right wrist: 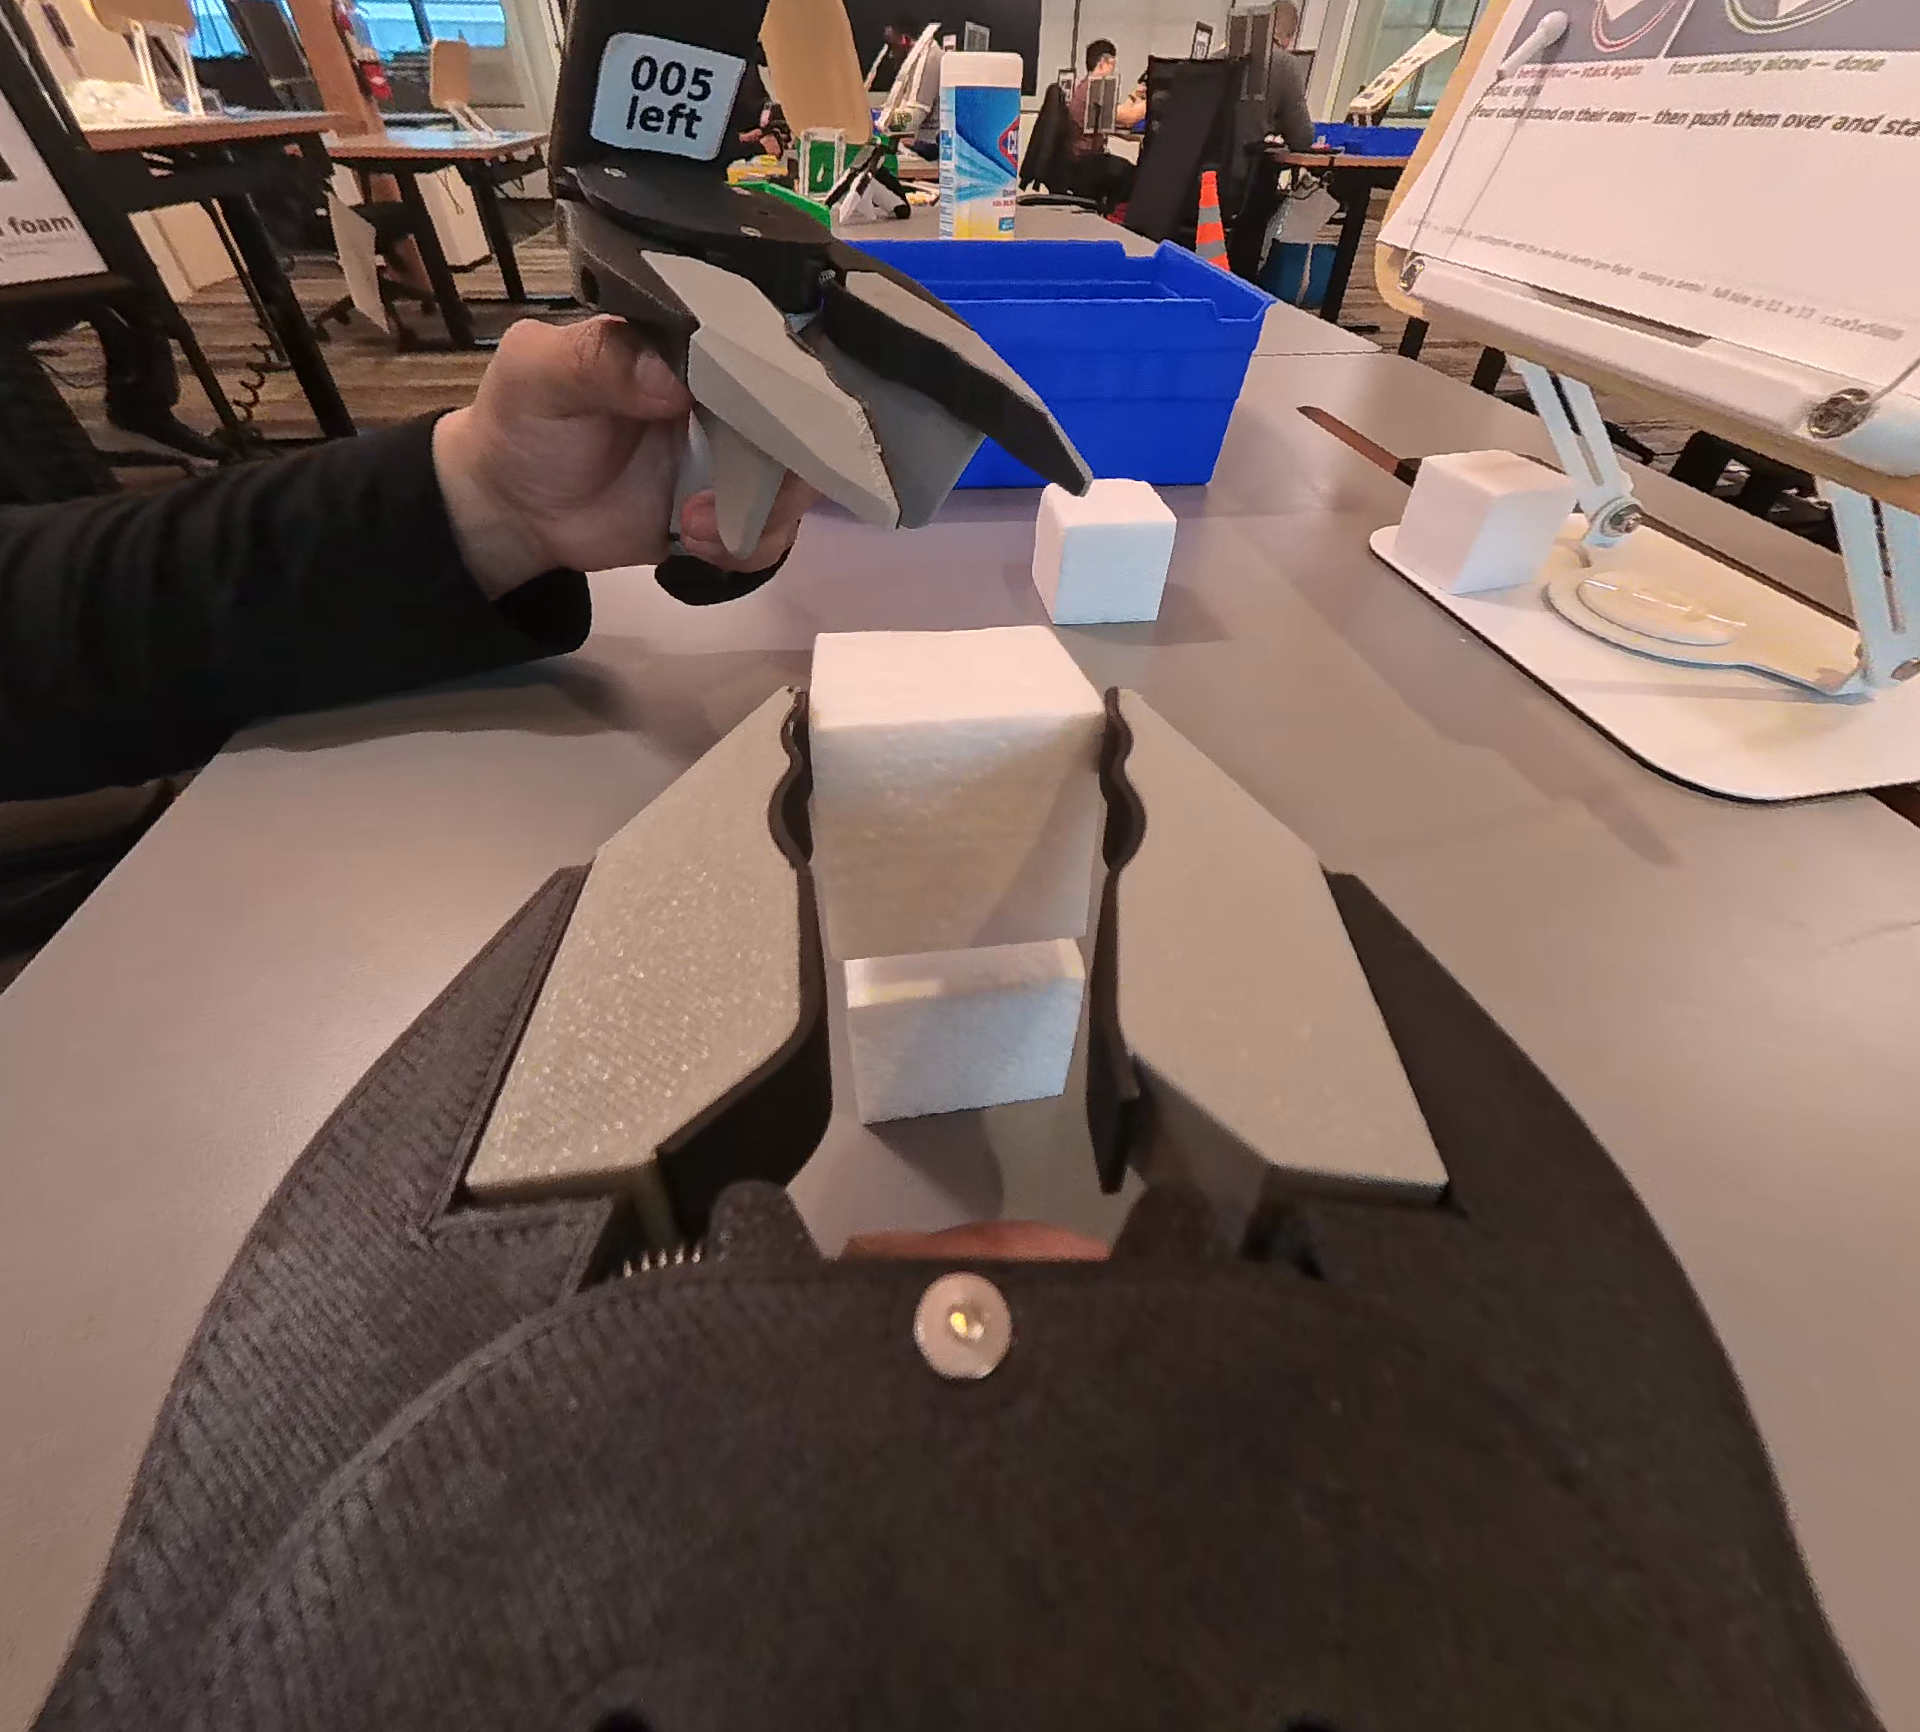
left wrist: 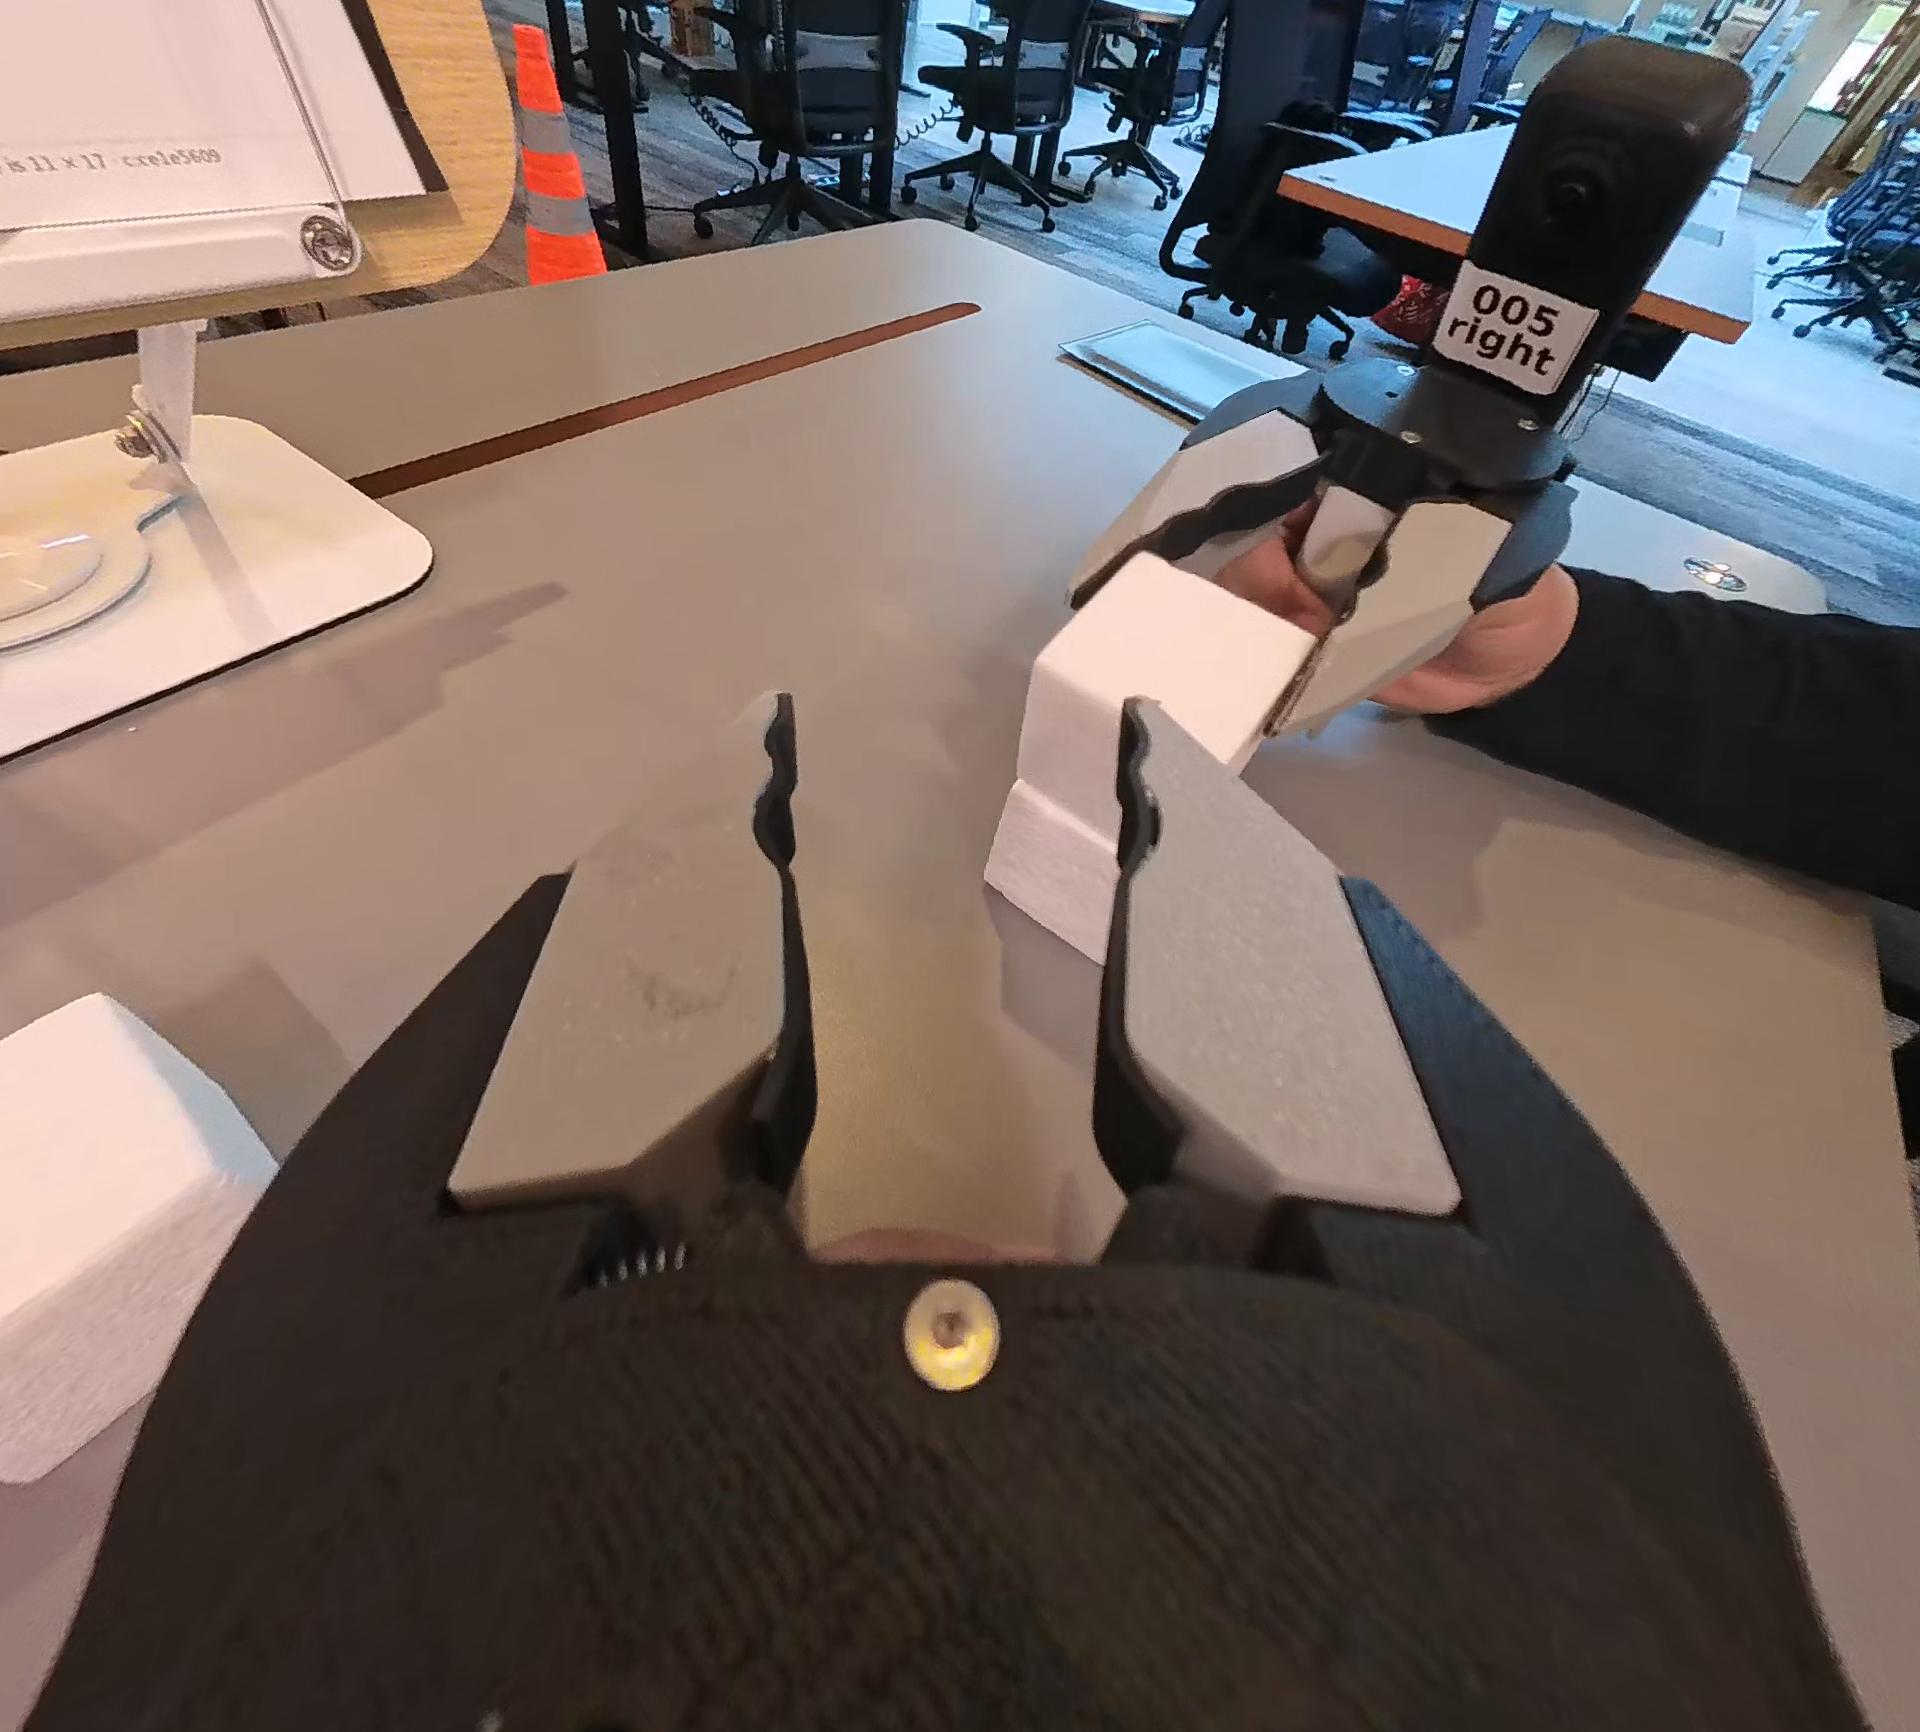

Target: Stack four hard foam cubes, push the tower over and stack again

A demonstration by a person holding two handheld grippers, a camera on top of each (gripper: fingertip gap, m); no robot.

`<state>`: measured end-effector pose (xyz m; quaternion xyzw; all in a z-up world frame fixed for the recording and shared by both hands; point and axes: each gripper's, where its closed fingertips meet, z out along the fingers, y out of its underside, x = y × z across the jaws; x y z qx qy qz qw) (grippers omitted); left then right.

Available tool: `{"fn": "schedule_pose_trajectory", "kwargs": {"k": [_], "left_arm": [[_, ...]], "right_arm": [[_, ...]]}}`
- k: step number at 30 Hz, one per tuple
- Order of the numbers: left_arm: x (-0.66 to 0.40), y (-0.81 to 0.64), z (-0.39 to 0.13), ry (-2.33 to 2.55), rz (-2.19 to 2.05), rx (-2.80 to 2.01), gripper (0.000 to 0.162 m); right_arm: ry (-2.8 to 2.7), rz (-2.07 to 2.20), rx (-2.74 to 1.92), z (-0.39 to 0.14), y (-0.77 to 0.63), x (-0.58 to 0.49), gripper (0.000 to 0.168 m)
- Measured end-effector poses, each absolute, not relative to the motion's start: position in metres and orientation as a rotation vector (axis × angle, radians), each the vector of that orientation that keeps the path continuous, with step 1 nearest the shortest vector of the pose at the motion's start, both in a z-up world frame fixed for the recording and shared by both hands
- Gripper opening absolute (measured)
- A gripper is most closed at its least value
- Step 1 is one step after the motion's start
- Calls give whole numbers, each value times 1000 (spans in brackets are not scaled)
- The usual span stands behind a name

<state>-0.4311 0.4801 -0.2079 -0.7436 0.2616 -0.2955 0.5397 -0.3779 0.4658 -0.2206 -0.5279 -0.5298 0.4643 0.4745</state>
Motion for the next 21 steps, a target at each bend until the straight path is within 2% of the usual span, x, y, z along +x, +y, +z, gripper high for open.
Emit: {"fn": "schedule_pose_trajectory", "kwargs": {"k": [21], "left_arm": [[-432,480,-207,616,-711,-1765,61]], "right_arm": [[-1316,1176,-1332,-229,468,-373,53]]}}
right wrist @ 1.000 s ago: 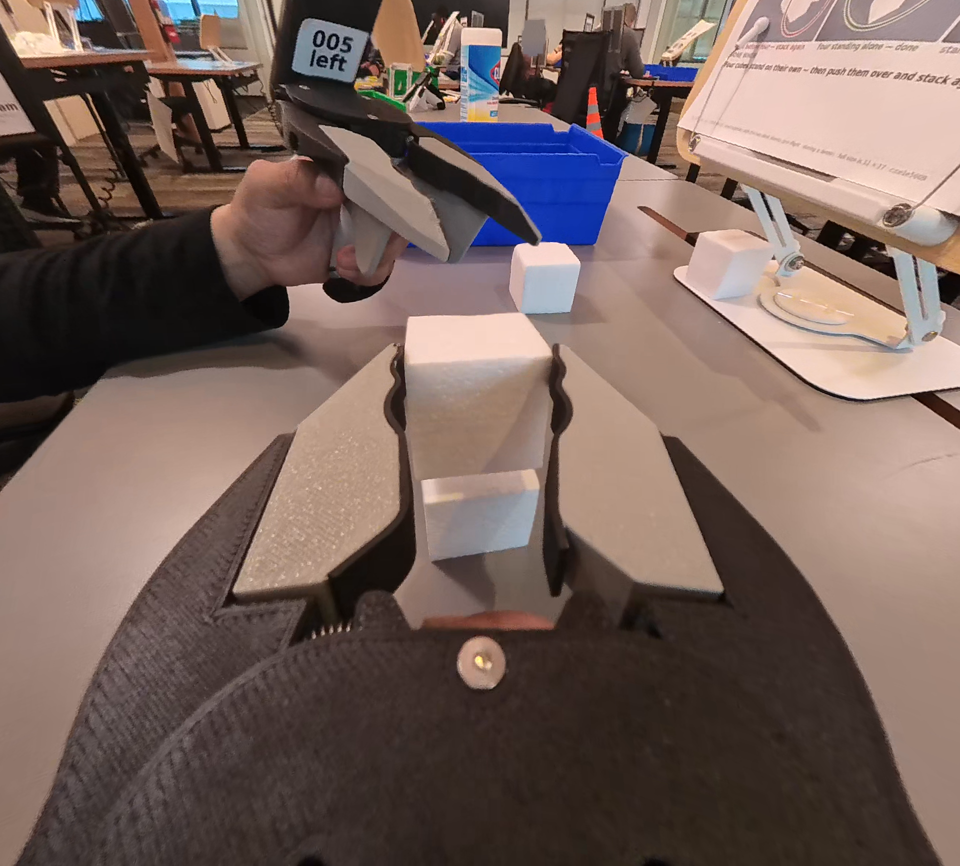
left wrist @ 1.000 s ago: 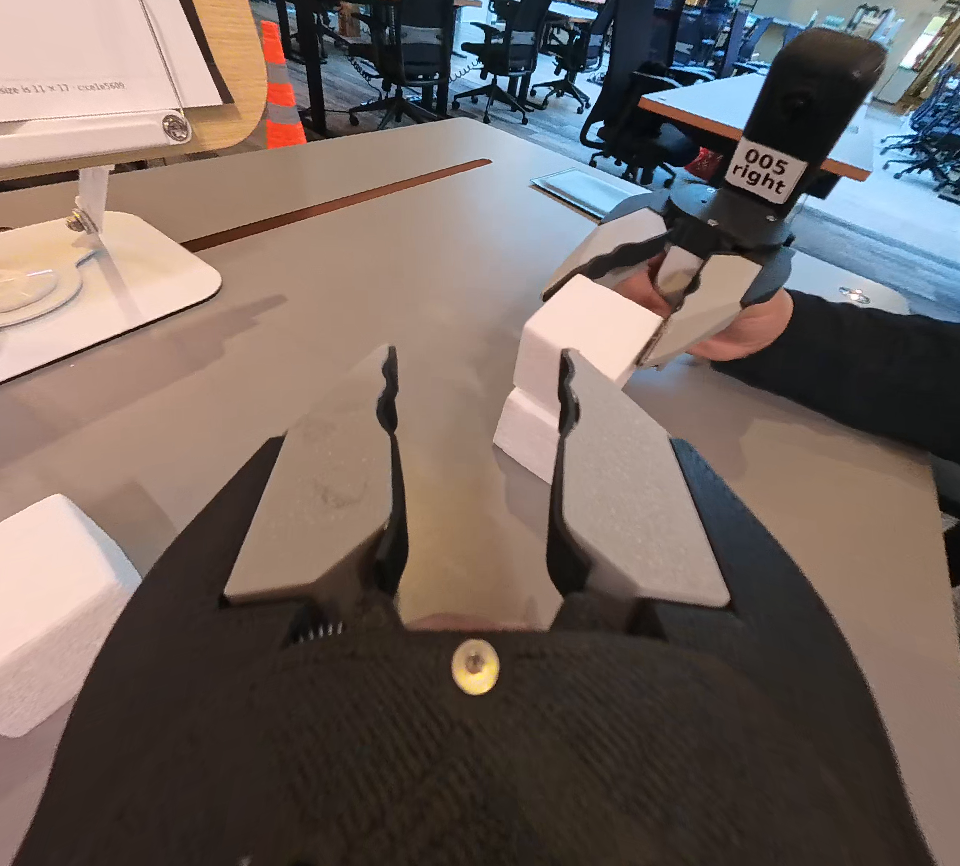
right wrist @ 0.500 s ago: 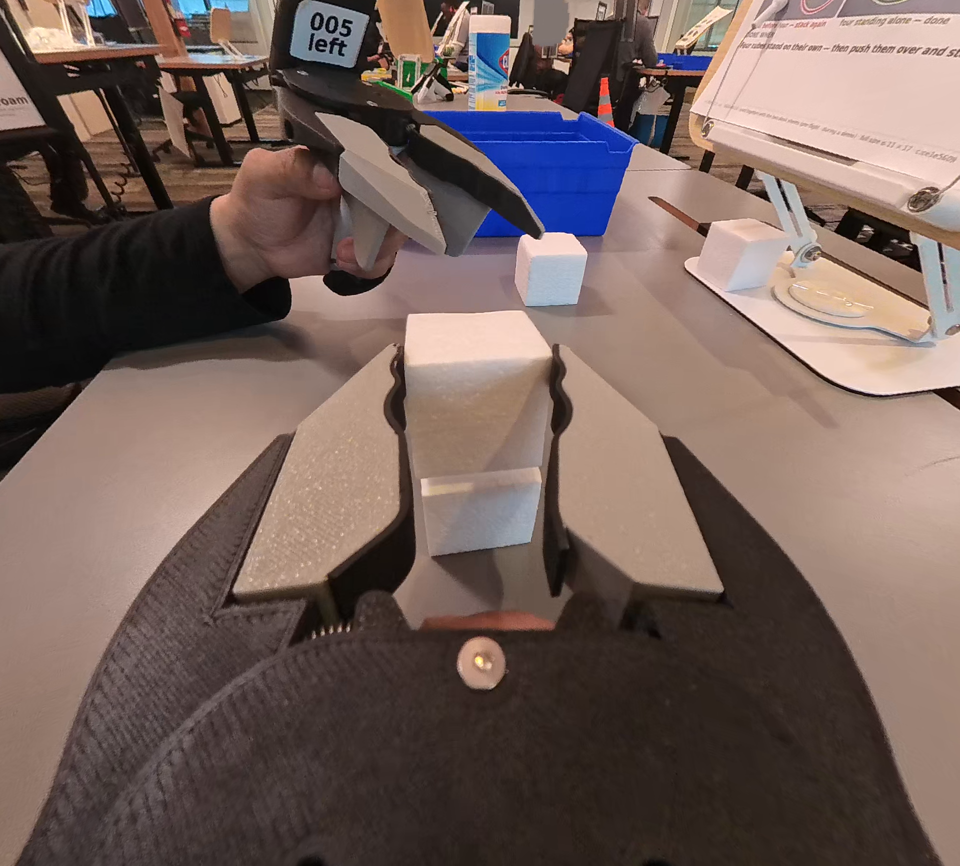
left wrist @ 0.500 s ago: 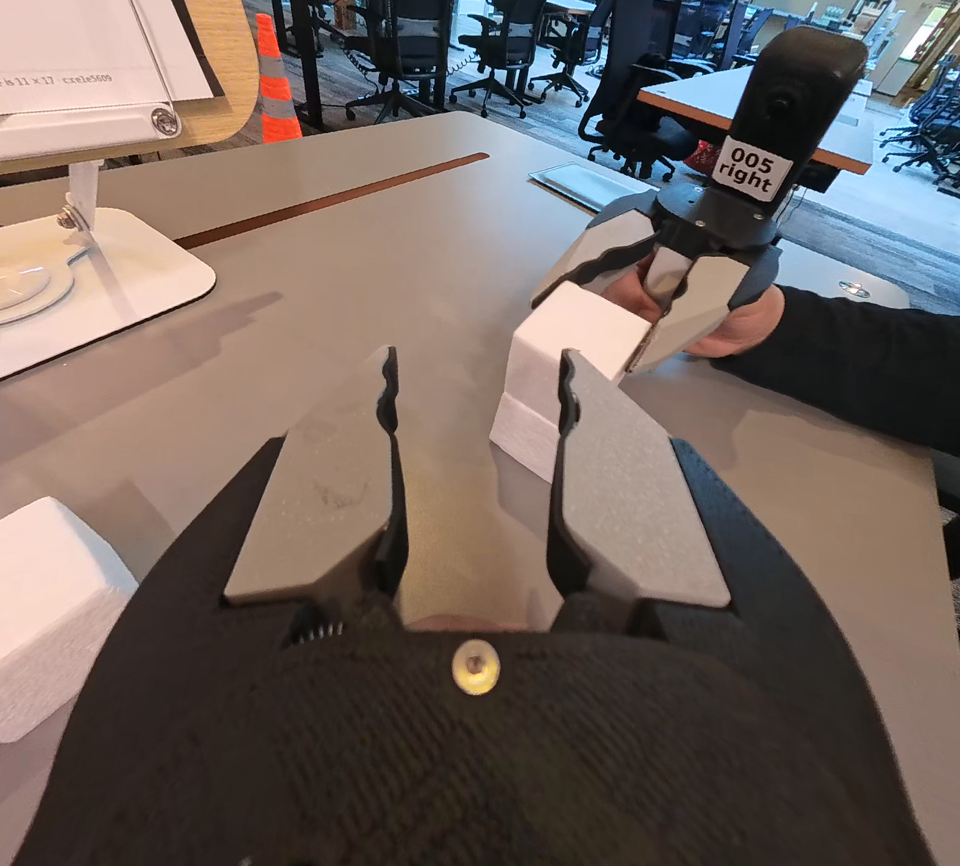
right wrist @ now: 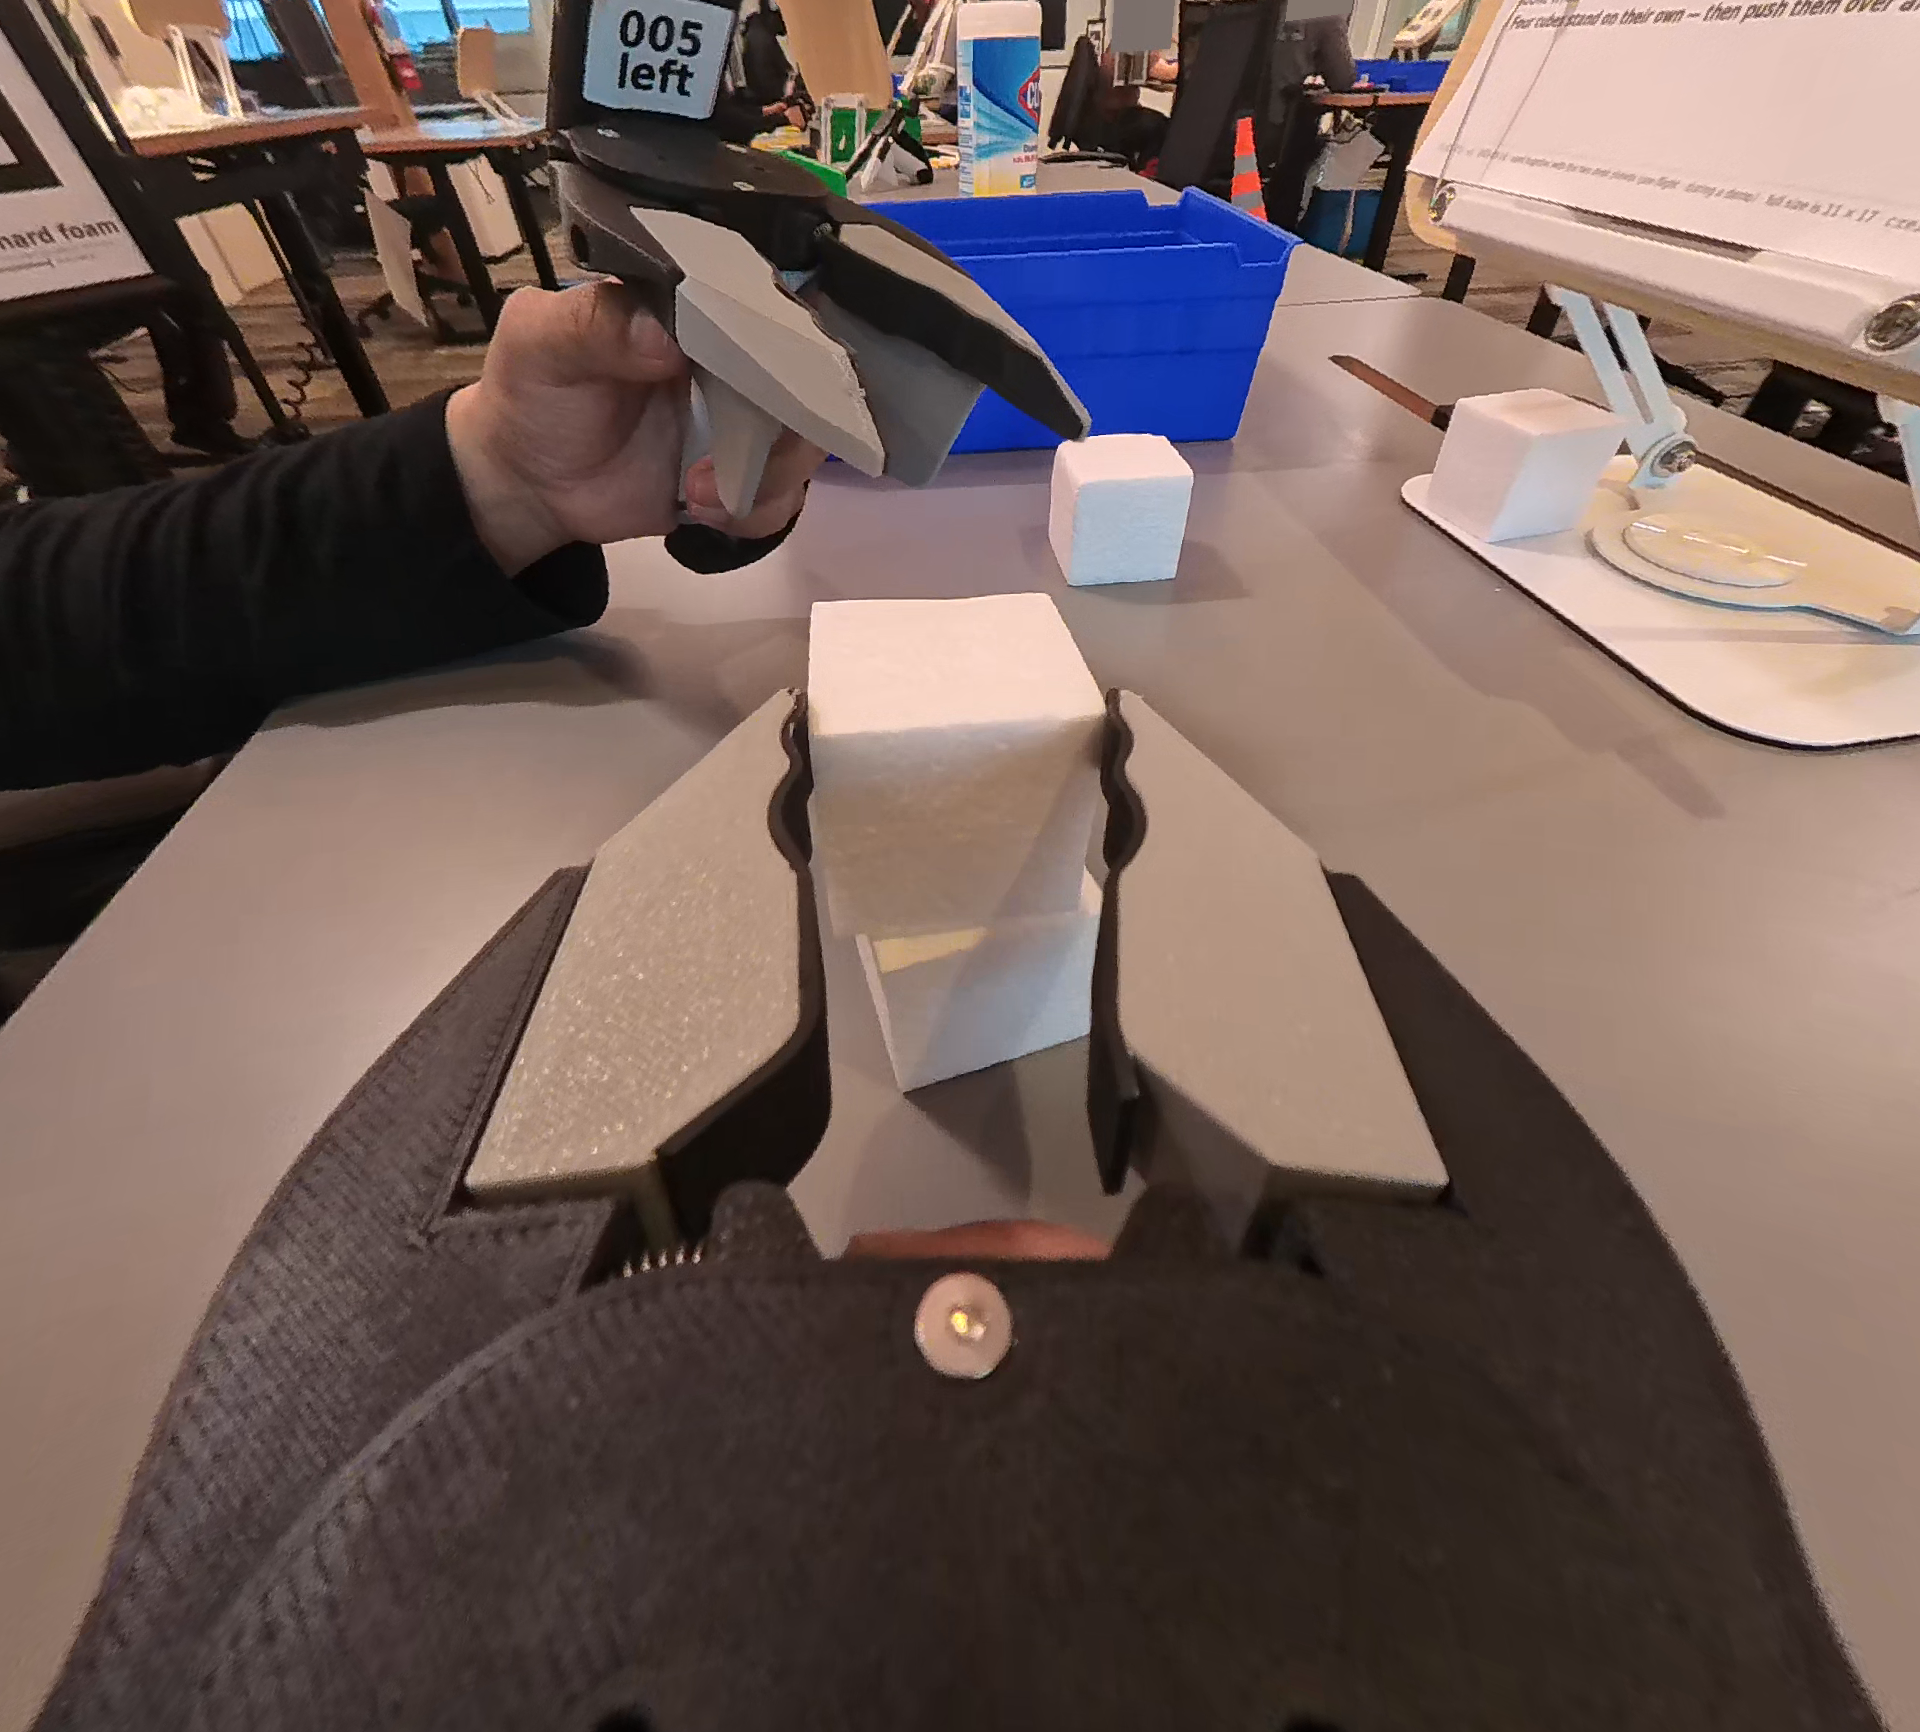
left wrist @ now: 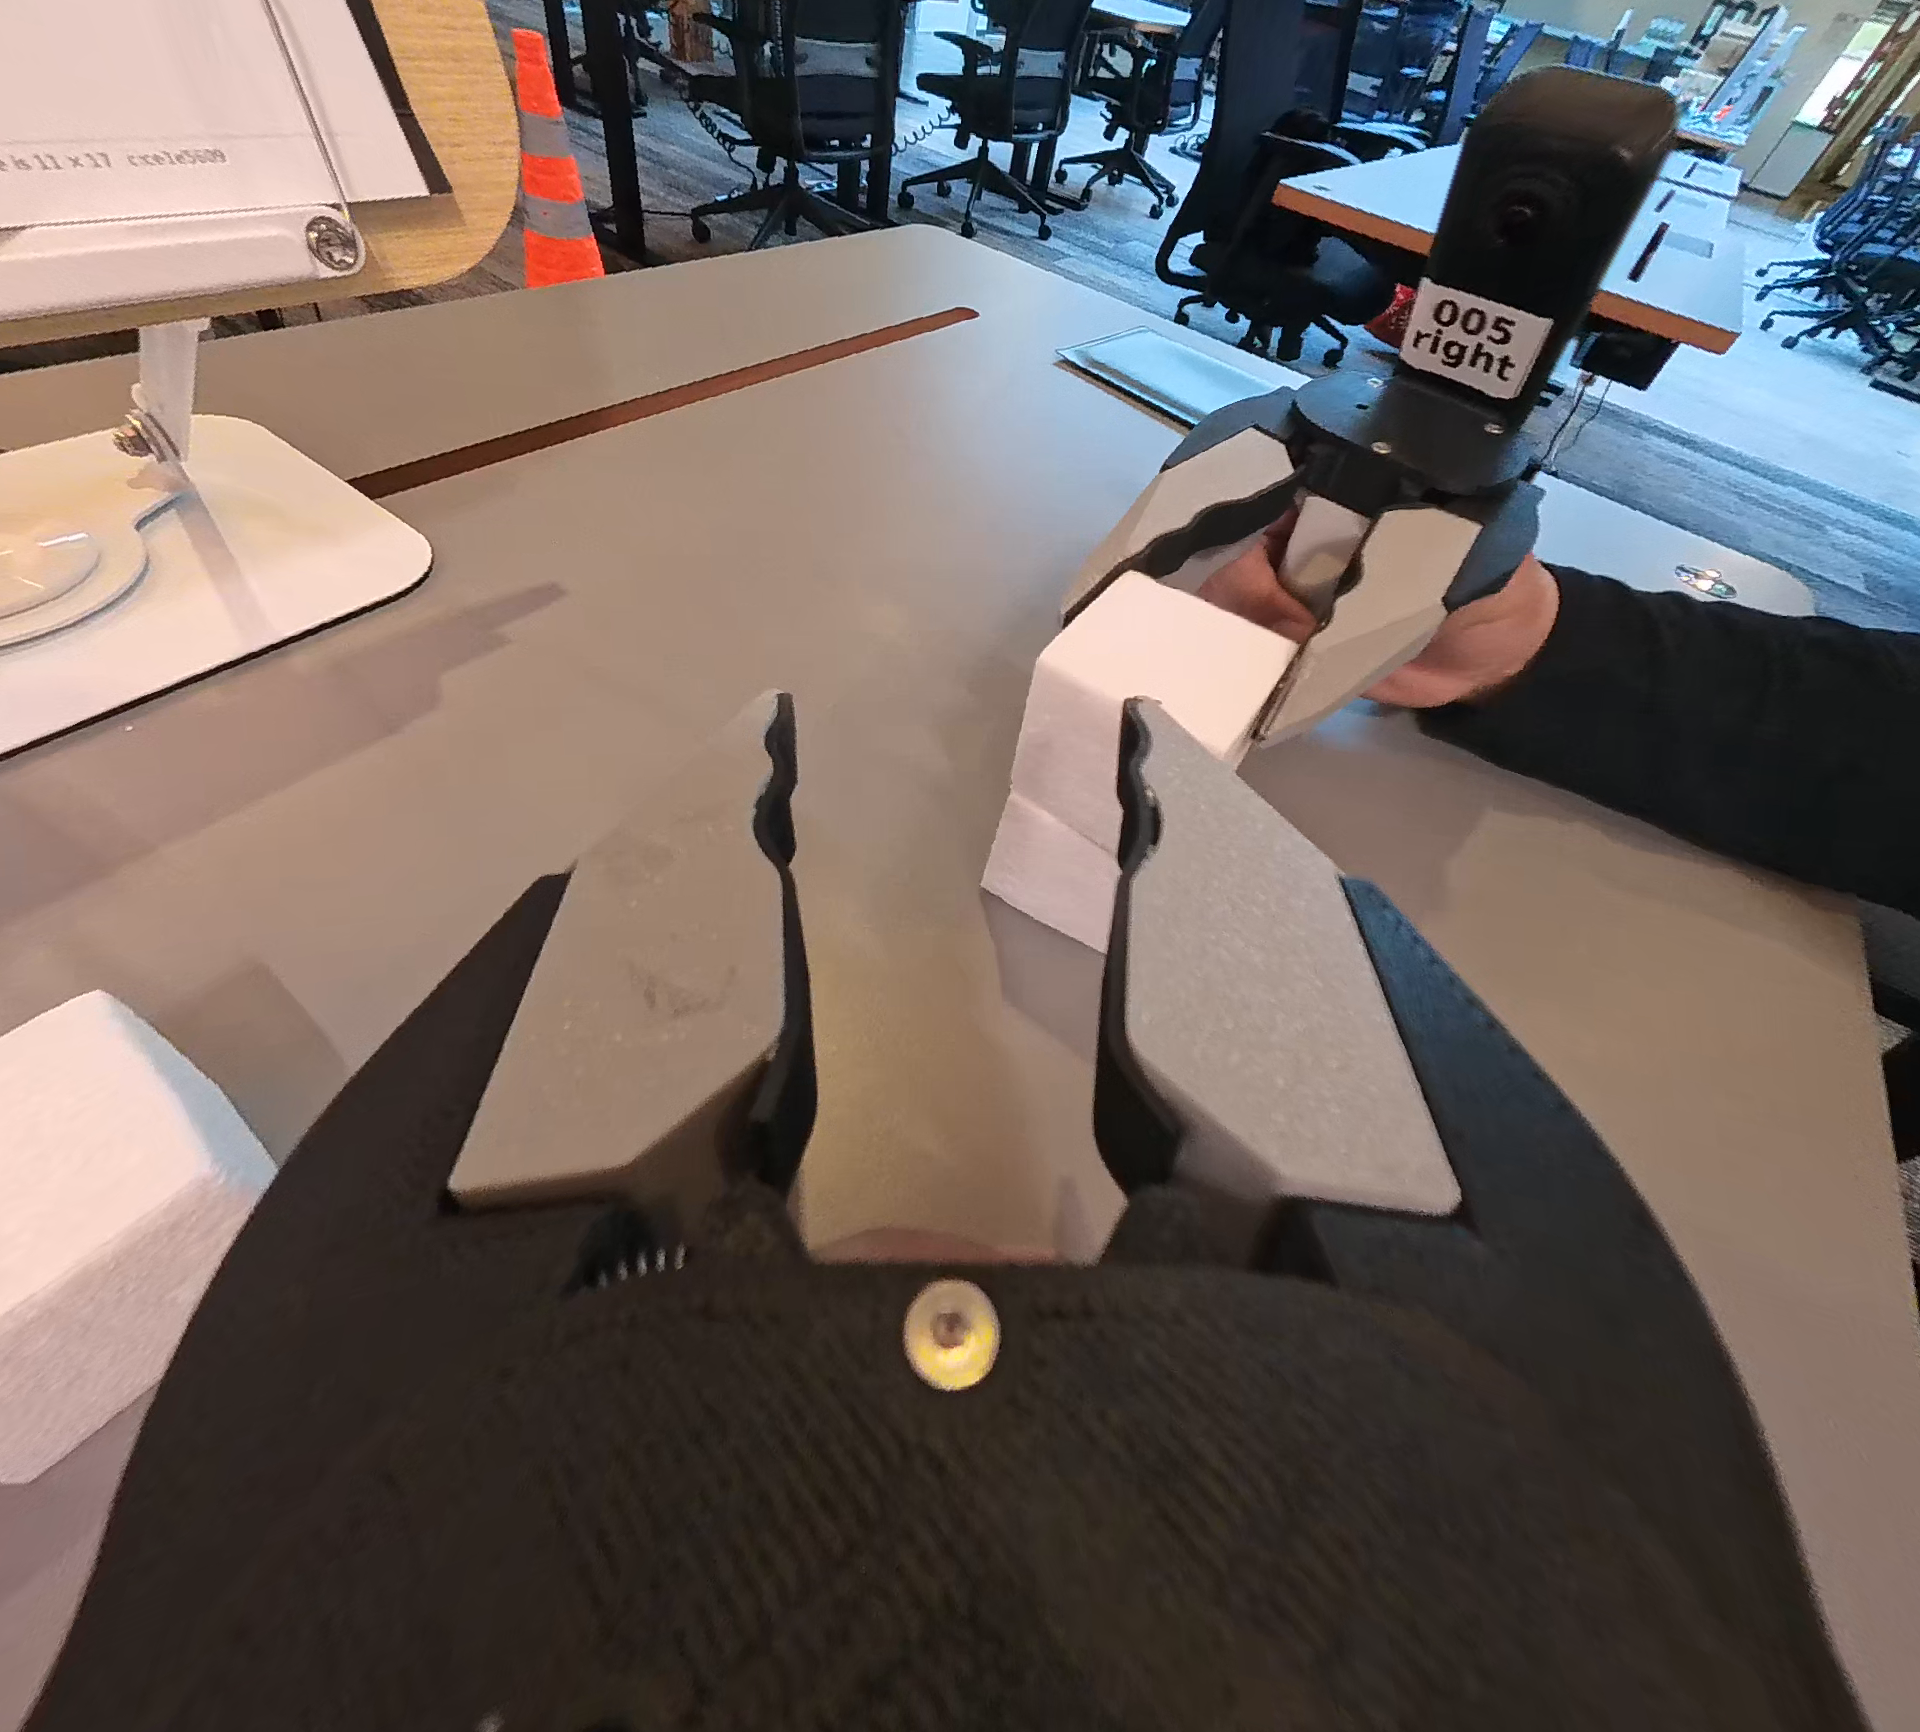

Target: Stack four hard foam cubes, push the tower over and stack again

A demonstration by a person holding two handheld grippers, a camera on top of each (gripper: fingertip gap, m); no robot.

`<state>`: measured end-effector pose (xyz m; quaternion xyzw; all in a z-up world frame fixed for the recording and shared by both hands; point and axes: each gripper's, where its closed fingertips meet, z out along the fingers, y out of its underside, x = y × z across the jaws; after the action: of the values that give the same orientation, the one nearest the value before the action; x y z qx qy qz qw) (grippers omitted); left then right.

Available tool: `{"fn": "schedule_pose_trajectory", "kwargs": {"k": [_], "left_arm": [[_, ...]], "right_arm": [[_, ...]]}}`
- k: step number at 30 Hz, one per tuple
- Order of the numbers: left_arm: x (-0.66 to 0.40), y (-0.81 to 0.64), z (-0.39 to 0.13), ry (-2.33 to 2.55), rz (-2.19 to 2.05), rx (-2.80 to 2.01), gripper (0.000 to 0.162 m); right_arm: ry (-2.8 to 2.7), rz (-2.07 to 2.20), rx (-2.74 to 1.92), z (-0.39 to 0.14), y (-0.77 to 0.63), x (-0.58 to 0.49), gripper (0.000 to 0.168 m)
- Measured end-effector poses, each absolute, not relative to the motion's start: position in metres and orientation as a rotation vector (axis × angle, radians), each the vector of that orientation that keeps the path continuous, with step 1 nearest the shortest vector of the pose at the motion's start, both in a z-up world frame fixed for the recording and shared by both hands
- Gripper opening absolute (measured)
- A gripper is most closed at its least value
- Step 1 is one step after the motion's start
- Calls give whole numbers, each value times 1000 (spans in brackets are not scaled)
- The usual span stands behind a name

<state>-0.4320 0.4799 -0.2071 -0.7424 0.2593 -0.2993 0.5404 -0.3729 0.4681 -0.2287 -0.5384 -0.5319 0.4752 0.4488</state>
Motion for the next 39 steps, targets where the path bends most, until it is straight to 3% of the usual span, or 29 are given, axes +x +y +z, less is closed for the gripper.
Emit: {"fn": "schedule_pose_trajectory", "kwargs": {"k": [39], "left_arm": [[-430,480,-210,621,-718,-1773,62]], "right_arm": [[-1329,1217,-1339,-230,477,-368,58]]}}
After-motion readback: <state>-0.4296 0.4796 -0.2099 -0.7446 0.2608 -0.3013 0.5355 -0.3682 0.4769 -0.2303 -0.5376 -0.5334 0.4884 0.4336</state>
